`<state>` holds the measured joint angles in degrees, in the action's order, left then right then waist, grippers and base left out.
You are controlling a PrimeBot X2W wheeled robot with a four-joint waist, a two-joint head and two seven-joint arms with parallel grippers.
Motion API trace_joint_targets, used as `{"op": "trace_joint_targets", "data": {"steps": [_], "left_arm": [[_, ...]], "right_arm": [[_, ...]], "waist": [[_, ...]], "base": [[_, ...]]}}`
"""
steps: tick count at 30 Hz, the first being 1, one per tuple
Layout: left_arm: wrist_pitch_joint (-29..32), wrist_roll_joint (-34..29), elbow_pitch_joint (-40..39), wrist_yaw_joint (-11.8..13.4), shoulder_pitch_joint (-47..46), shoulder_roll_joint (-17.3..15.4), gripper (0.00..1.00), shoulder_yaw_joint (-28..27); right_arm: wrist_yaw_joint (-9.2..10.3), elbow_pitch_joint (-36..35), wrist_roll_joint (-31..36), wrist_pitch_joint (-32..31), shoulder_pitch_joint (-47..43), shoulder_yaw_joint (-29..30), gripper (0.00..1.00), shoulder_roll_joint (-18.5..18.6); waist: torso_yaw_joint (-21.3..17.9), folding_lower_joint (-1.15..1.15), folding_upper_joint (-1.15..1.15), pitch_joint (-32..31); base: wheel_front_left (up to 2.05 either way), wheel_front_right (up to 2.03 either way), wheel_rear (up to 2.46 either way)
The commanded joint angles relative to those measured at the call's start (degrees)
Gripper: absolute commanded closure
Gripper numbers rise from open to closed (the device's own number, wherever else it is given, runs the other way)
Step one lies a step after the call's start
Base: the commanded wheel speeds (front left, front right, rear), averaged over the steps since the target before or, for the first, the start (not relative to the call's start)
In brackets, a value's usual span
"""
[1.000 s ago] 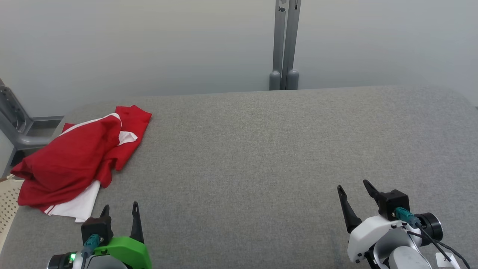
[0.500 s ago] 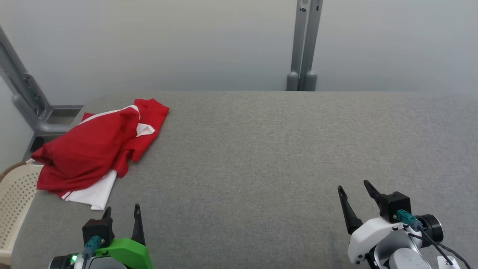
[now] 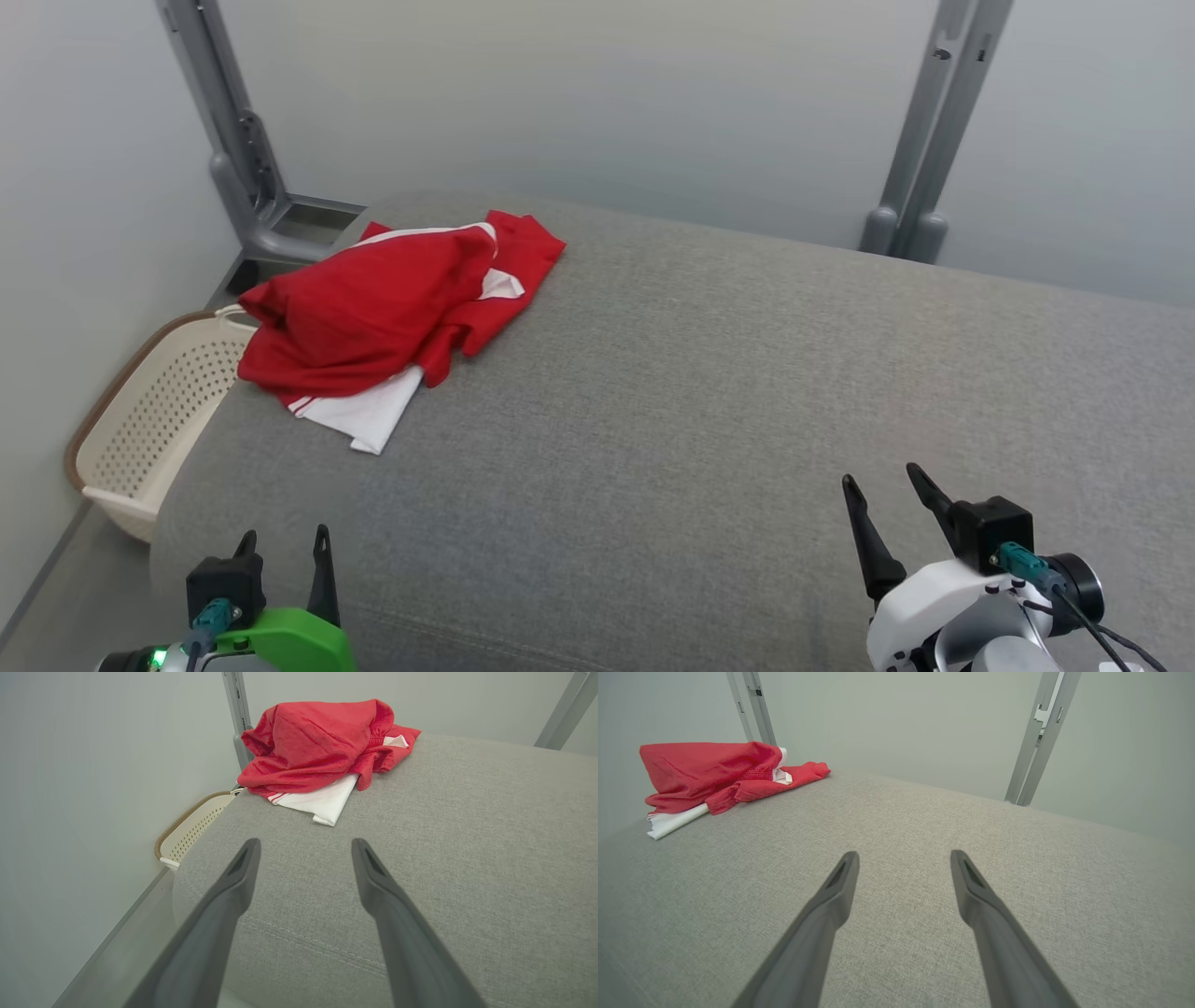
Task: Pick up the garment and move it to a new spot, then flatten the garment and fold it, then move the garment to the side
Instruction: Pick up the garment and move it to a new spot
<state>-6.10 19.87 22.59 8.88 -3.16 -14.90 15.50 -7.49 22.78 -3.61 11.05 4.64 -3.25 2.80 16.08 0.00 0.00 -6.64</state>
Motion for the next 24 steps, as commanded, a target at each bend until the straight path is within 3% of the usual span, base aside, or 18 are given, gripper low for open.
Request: {"op": "trace_joint_targets", "data": {"steps": [1,16,19,24], "left_arm": [[0.2,0.0,-0.4,0.2,0.7,-0.4,0.00,-0.1],[2.7,0.6,-2.2,-0.2,-1.3,-1.4,0.00,0.8],[5.5,1.7,-0.8,-1.0,-4.5,-1.1,0.00,0.5],[15.2,4.9,3.4,-2.5,-14.9,-1.4,0.00,-0.3]], "right_arm": [[0.00,0.1,-0.6,0.4,-0.7,0.0,0.00,0.2],[0.00,-0.7,-1.7,1.3,-1.4,0.7,0.00,0.2],[0.00,-1.5,-1.1,0.8,-1.2,0.1,0.00,0.2],[0.01,-4.6,0.8,-1.1,1.2,-2.5,0.00,0.2]], "waist": [[3.2,0.00,0.00,0.2],[5.4,0.00,0.00,1.5],[4.4,0.00,0.00,2.5],[0.6,0.00,0.00,7.1]], "base": [[0.00,0.00,0.00],[0.00,0.00,0.00],[0.00,0.00,0.00],[0.00,0.00,0.00]]}}
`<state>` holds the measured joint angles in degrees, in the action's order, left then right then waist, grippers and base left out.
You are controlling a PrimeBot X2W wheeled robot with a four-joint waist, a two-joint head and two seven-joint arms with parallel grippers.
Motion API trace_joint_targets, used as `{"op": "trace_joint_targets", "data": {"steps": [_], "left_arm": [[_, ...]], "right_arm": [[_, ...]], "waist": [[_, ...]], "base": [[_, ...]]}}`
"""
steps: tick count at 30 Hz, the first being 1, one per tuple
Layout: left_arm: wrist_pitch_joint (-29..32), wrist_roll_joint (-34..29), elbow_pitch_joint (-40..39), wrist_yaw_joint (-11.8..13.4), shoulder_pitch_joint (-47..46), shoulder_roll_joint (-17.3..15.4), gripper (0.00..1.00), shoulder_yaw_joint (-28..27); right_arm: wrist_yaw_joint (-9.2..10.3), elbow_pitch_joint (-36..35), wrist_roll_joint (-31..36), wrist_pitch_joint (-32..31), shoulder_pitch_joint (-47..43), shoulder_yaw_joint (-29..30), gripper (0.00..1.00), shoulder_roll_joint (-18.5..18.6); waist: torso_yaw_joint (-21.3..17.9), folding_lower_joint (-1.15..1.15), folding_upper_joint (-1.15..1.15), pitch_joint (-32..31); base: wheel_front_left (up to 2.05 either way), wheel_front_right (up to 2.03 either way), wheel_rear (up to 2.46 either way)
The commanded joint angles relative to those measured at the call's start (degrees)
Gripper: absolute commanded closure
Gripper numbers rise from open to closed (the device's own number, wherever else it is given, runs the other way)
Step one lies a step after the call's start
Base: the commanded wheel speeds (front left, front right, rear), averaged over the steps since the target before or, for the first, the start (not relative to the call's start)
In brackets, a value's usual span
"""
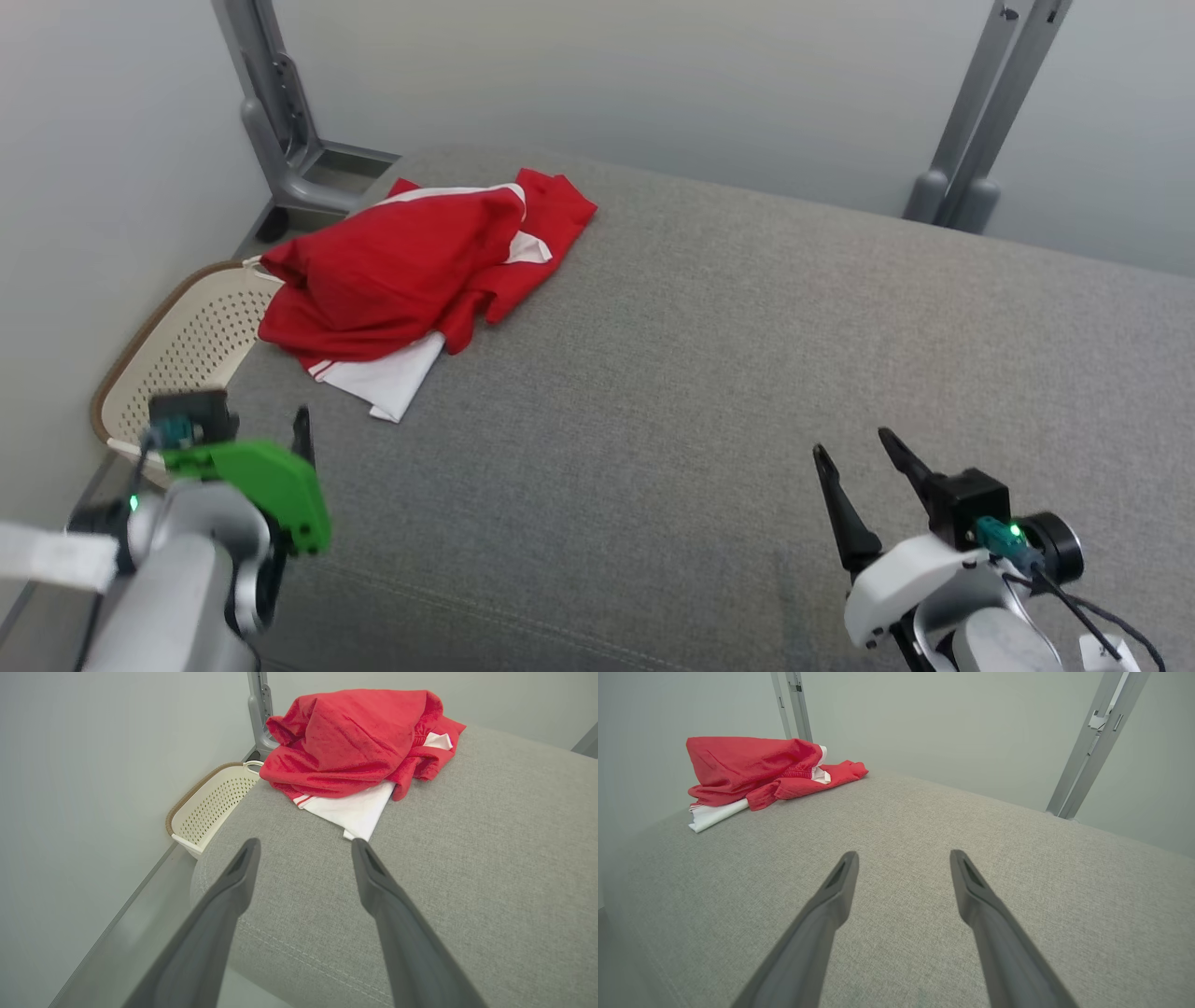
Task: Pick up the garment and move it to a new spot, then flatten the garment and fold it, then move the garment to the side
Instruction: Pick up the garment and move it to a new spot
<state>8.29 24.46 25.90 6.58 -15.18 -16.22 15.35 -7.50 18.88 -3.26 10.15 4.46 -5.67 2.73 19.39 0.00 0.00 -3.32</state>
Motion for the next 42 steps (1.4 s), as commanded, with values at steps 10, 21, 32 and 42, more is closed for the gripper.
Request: {"op": "trace_joint_targets", "data": {"steps": [10,21,32,42], "left_arm": [[11.8,2.7,8.7,-2.7,-28.6,-1.7,0.00,-1.8],[22.0,1.9,17.3,-0.8,-40.2,-4.4,0.00,-0.9],[25.6,1.7,20.2,0.1,-41.9,-4.4,0.67,0.5],[18.5,0.5,20.8,0.4,-40.1,-3.2,1.00,1.9]], "right_arm": [[0.02,-10.0,6.4,-6.2,7.2,-2.8,0.00,0.3],[0.02,-15.7,9.0,-8.7,9.2,-3.4,0.00,0.2],[0.02,-16.2,8.3,-8.6,8.1,-3.3,0.00,0.2],[0.02,-12.2,5.8,-7.2,7.2,-5.4,0.00,0.2]], "waist": [[-10.5,0.00,0.00,19.7],[-12.7,0.00,0.00,28.4],[-12.6,0.00,0.00,30.4],[-13.0,0.00,0.00,22.9]], "base": [[0.00,0.00,0.00],[0.00,0.00,0.00],[0.00,0.00,0.00],[0.00,0.00,0.00]]}}
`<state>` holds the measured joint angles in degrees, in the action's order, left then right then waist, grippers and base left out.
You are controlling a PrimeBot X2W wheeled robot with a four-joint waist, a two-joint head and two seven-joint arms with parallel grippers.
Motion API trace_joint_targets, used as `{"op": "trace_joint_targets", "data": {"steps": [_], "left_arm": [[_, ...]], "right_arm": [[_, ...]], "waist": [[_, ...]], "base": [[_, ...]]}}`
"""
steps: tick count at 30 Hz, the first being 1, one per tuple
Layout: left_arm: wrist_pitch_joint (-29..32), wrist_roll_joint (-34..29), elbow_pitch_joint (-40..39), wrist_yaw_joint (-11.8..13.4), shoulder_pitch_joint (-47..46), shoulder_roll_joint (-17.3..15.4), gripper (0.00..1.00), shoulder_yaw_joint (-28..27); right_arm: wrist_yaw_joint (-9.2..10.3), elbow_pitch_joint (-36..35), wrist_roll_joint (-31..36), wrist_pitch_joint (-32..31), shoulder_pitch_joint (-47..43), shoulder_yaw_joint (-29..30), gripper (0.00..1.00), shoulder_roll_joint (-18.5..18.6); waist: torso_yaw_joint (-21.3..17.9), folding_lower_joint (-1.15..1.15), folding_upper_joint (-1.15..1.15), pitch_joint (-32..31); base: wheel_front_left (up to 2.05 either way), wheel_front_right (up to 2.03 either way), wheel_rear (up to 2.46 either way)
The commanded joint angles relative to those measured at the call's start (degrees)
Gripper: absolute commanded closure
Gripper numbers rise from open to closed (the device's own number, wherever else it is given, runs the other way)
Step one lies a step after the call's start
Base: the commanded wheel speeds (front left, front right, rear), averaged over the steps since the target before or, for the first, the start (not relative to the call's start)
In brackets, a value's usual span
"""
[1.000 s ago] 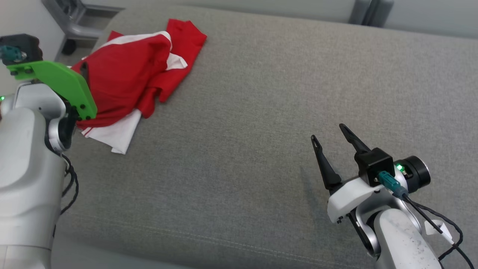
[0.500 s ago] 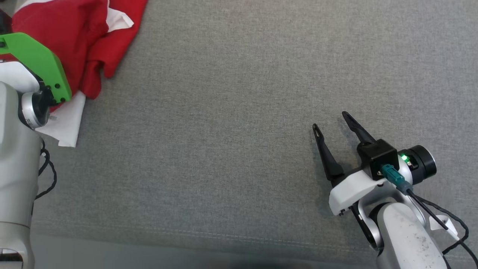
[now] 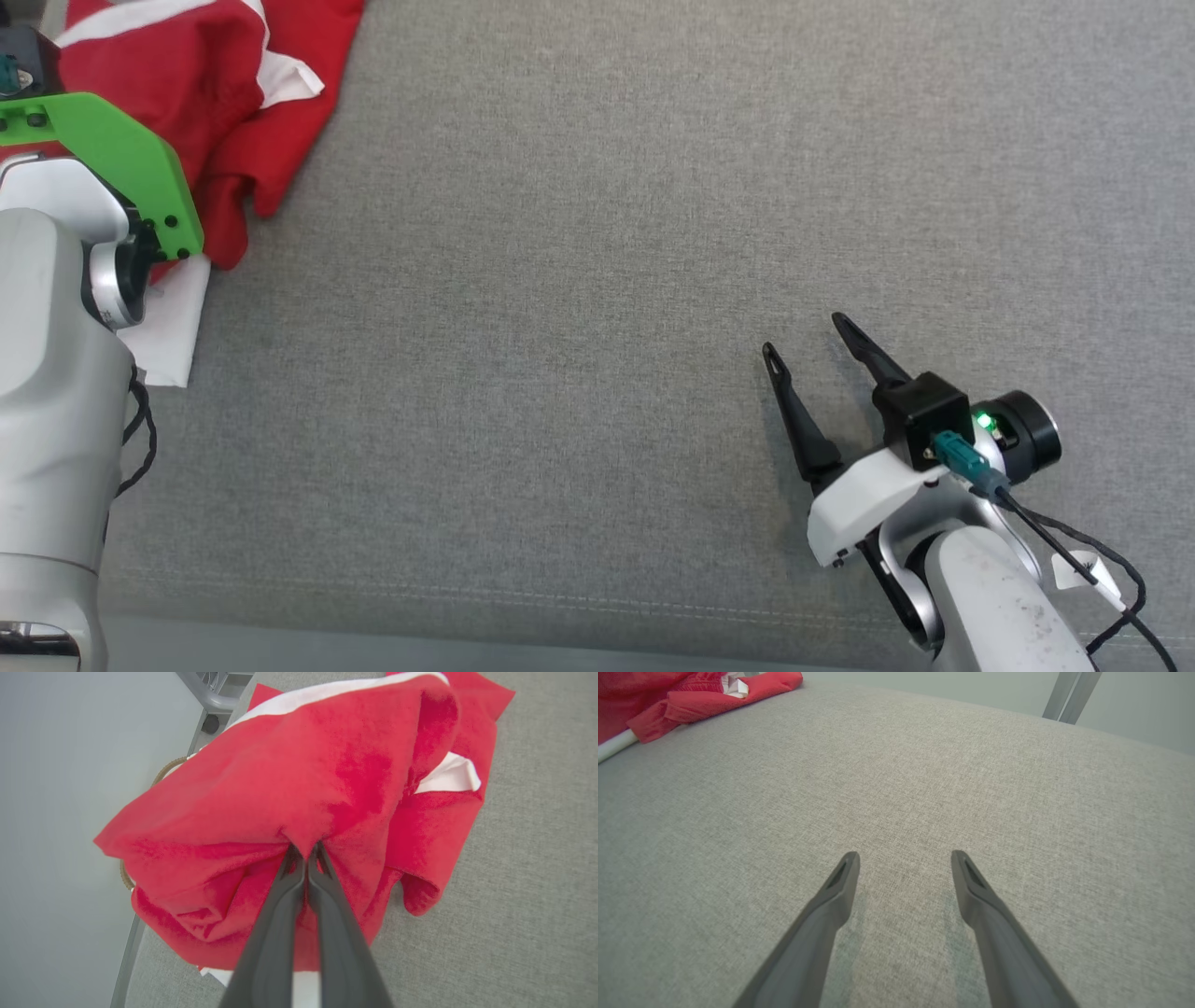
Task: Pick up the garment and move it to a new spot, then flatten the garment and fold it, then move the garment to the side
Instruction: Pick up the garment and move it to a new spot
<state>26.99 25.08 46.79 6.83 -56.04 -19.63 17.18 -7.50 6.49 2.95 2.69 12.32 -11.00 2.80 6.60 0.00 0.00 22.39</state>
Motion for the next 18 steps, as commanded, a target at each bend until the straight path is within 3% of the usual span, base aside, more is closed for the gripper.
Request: {"op": "trace_joint_targets", "data": {"steps": [1,8,18], "left_arm": [[-1.1,-0.1,-0.5,-0.1,0.7,0.3,1.00,0.1],[-7.3,-1.2,-2.9,-1.9,-0.7,1.4,1.00,1.7],[-13.9,1.3,-10.7,-5.6,-1.9,8.9,1.00,3.8]], "right_arm": [[0.02,0.6,-0.8,0.4,-0.9,-0.2,0.00,0.2],[0.02,3.6,-3.6,2.1,-3.5,-0.6,0.00,0.2],[0.01,5.2,-5.5,3.3,-6.3,0.5,0.00,0.1]], "waist": [[-0.4,0.00,0.00,-3.8],[-2.4,0.00,0.00,-11.6],[-9.8,0.00,0.00,-17.7]], "base": [[0.00,0.00,0.00],[0.00,0.00,0.00],[0.00,0.00,0.00]]}}
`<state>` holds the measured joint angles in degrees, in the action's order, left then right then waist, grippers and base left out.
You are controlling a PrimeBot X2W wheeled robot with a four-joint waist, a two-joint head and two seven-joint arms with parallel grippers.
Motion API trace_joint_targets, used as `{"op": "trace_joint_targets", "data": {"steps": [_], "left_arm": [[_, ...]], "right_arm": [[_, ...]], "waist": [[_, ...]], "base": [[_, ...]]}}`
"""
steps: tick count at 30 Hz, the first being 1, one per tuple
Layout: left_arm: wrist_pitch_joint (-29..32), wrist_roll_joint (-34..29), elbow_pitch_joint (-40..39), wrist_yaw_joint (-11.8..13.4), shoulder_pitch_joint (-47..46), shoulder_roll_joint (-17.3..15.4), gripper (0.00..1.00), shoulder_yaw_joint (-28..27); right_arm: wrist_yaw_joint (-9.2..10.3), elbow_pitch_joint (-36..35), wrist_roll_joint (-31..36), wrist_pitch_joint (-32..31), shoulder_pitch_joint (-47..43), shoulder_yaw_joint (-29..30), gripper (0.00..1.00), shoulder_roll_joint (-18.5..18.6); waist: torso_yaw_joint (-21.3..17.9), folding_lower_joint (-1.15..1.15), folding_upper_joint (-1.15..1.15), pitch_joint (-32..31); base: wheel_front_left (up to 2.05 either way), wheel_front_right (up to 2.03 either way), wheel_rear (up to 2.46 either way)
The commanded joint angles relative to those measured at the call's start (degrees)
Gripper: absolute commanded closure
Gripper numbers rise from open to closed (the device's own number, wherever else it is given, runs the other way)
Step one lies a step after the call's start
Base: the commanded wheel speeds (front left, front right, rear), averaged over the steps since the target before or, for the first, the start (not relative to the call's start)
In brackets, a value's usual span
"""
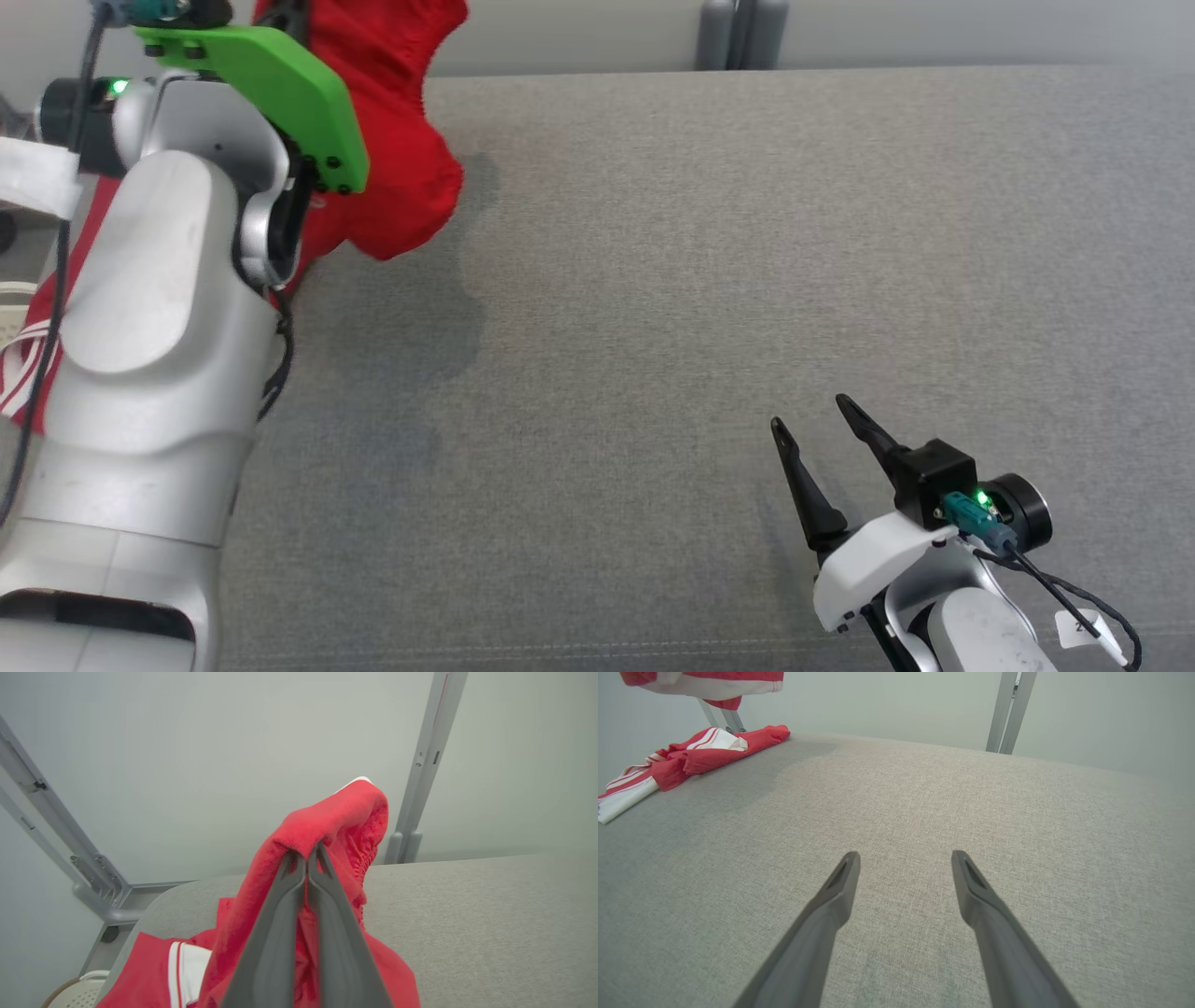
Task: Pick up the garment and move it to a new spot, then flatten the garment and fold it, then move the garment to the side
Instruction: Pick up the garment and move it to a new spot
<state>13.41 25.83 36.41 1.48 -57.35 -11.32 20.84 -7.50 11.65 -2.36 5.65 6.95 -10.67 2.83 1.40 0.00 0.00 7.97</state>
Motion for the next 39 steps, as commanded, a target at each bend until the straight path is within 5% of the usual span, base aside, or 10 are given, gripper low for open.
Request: {"op": "trace_joint_targets", "data": {"steps": [1,9,19,32,33,34,35,39], "left_arm": [[-0.4,0.8,-1.0,-0.7,-0.5,1.4,1.00,0.4],[-0.8,4.8,-5.9,-2.6,1.4,7.3,1.00,3.7],[0.8,4.2,-3.8,-2.3,6.0,8.1,1.00,12.3],[-1.9,1.0,6.7,0.7,10.2,1.2,1.00,13.3],[-2.3,0.6,7.5,1.2,10.1,0.8,0.88,13.2],[-3.1,0.2,7.9,1.8,9.8,0.4,0.55,13.2],[-3.9,0.1,8.4,2.4,9.5,0.2,0.00,13.0],[-5.8,1.0,10.0,3.8,9.6,0.3,0.00,11.9]], "right_arm": [[0.02,0.1,-0.4,0.4,-1.0,0.2,0.00,0.1],[0.02,-0.2,-1.6,1.3,0.3,1.0,0.00,0.1],[0.02,0.9,-3.3,3.4,2.1,1.5,0.00,0.1],[0.02,4.0,-4.9,5.6,4.2,1.0,0.00,0.1],[0.02,4.3,-4.9,5.7,4.2,0.9,0.00,0.1],[0.02,4.5,-5.0,5.7,4.3,0.9,0.00,0.1],[0.02,4.6,-5.0,5.7,4.4,0.8,0.00,0.1],[0.02,5.1,-4.8,5.6,4.4,1.1,0.00,0.1]], "waist": [[-5.6,0.00,0.00,-3.3],[-12.2,0.00,0.00,-0.9],[-15.8,0.00,0.00,4.0],[-15.7,0.00,0.00,5.5],[-15.5,0.00,0.00,5.3],[-15.4,0.00,0.00,5.1],[-15.3,0.00,0.00,4.8],[-14.6,0.00,0.00,3.7]], "base": [[0.00,0.00,0.00],[0.00,0.00,0.00],[0.00,0.00,0.00],[0.00,0.00,0.00],[0.00,0.00,0.00],[0.00,0.00,0.00],[0.00,0.00,0.00],[0.00,0.00,0.00]]}}
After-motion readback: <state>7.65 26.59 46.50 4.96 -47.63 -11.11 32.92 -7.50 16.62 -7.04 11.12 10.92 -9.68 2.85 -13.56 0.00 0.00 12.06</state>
